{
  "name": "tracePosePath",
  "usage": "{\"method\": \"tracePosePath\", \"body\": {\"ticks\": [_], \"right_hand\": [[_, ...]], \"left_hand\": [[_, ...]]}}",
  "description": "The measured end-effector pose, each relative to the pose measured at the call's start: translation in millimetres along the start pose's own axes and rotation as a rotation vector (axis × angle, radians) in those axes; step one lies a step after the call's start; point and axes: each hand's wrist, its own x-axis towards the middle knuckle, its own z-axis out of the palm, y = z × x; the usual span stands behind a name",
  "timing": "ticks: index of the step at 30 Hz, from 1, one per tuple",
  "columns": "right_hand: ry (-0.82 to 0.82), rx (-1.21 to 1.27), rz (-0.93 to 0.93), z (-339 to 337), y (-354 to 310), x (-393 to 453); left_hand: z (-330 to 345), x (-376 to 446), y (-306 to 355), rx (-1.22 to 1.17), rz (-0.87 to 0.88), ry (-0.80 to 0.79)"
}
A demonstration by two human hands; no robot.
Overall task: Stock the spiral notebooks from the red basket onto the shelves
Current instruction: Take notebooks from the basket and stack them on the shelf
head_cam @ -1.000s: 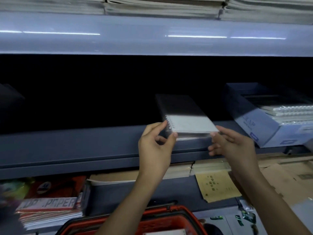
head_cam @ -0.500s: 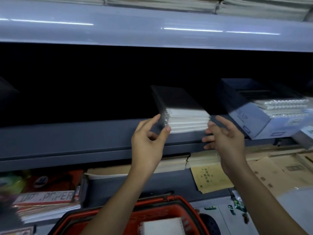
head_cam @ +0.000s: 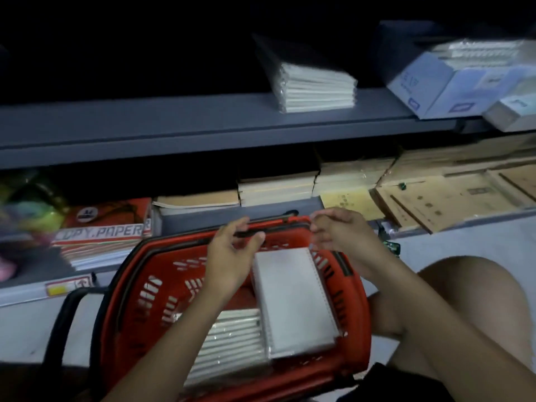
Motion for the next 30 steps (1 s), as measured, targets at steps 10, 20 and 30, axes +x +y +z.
{"method": "tracePosePath", "body": {"ticks": [10, 20, 30], "right_hand": [[-0.088, -0.605, 0.235, 8.7, 97.9, 1.4], [-0.114, -0.619, 0.361, 14.2, 115.4, -5.5], [0.019, -0.405, 0.266, 10.5, 82.4, -23.5]], "left_hand": [[23.1, -67.8, -48.5, 0.14, -0.361, -0.312], [26.8, -76.6, -50.9, 0.097, -0.398, -0.315], [7.8, -68.5, -30.1, -0.494, -0.586, -0.105]]}}
